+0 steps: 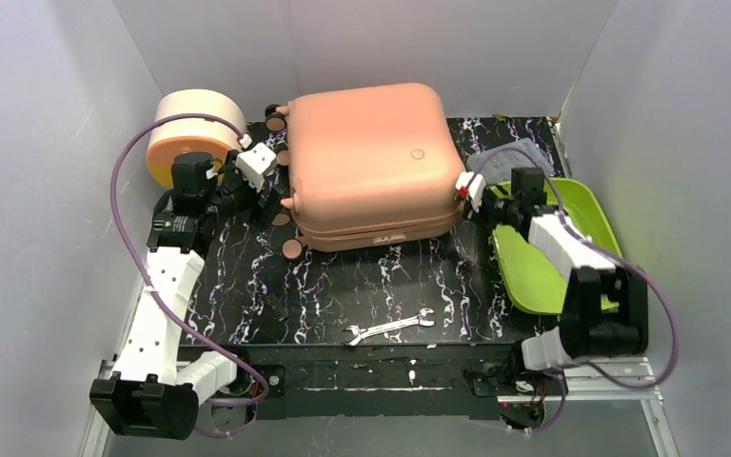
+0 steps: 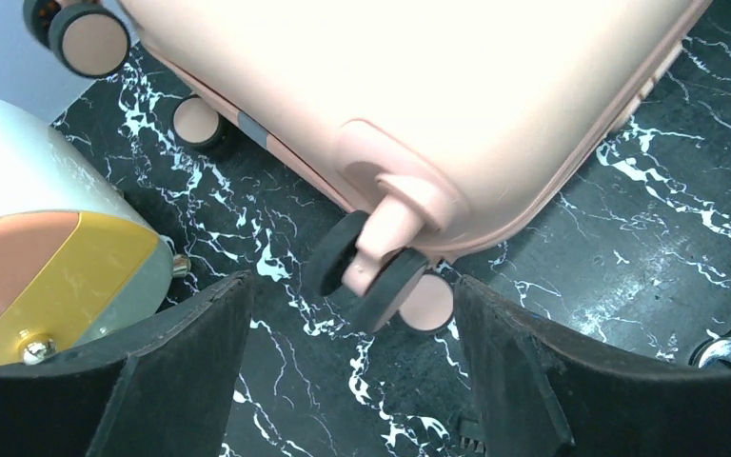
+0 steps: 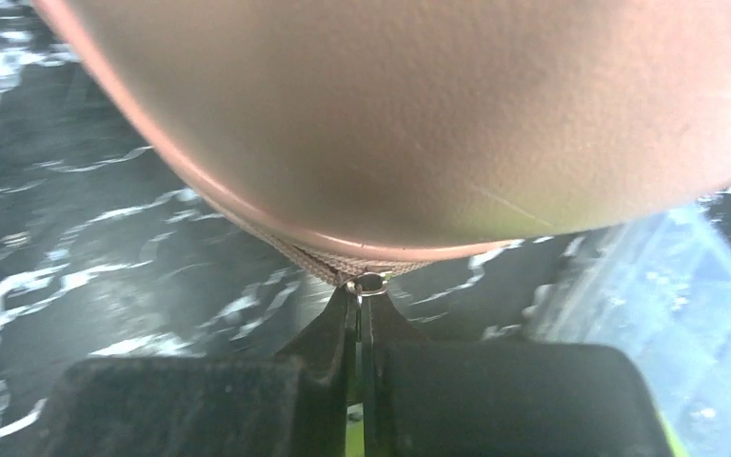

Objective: Open, take out, and arrange the luggage
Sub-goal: Hold the luggage at the center of the board.

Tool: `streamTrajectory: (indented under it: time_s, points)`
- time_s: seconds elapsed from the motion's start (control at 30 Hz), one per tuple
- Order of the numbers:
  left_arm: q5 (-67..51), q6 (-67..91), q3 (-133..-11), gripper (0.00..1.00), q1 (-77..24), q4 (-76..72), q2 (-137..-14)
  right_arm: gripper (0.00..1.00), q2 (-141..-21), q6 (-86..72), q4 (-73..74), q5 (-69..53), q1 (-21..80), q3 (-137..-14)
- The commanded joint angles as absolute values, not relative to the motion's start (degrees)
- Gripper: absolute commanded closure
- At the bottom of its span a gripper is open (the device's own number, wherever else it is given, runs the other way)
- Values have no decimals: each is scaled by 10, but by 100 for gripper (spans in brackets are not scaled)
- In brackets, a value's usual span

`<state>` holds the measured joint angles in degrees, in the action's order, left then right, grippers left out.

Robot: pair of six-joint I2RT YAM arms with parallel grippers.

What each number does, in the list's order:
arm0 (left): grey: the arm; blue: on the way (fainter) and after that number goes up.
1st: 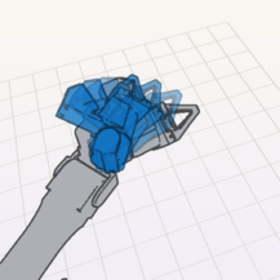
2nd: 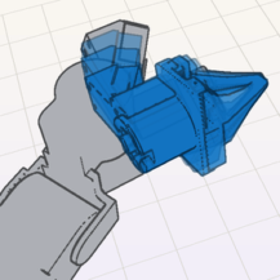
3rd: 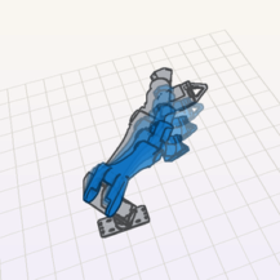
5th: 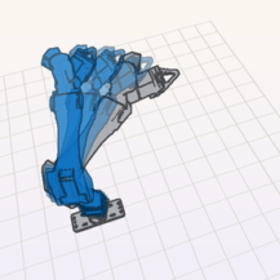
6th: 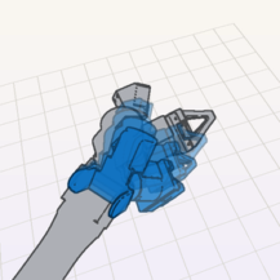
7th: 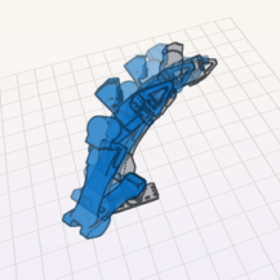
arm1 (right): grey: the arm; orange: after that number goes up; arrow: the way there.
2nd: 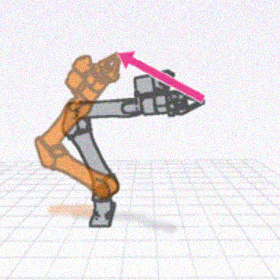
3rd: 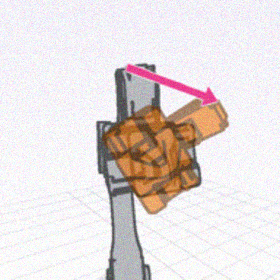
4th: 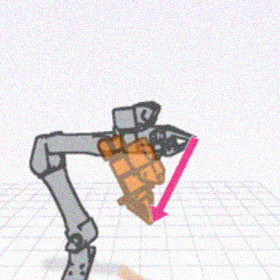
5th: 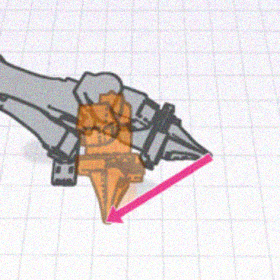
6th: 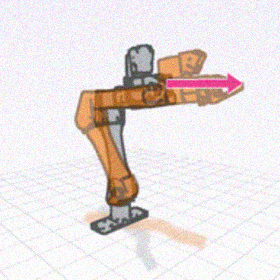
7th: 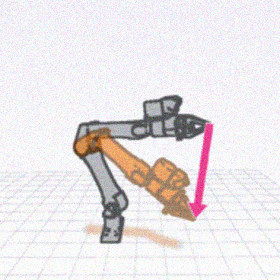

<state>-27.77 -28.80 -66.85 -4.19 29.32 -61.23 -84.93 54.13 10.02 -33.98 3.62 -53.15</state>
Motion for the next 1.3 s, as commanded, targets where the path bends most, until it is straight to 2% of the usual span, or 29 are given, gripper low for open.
streamTrajectory:
  time_s: [0.0,0.17,0.3,0.53,0.7,0.93,1.27]
  points:
    - [-308,-287,-667,24,-37,308,-584,99,-697,563,171,-409,24,-482]
    - [-375,-332,-667,24,-38,348,-583,99,-614,570,228,-432,30,-435]
    - [-387,-370,-651,24,-38,364,-593,99,-581,511,184,-382,31,-406]
    - [-382,-393,-615,24,-38,356,-619,99,-624,466,119,-238,30,-417]
    - [-367,-388,-598,24,-38,337,-632,99,-665,460,107,-204,27,-468]
    - [-352,-378,-581,26,-38,306,-646,99,-692,445,112,-238,25,-506]
    - [-440,-392,-619,15,-38,260,-634,99,-690,432,112,-254,25,-503]
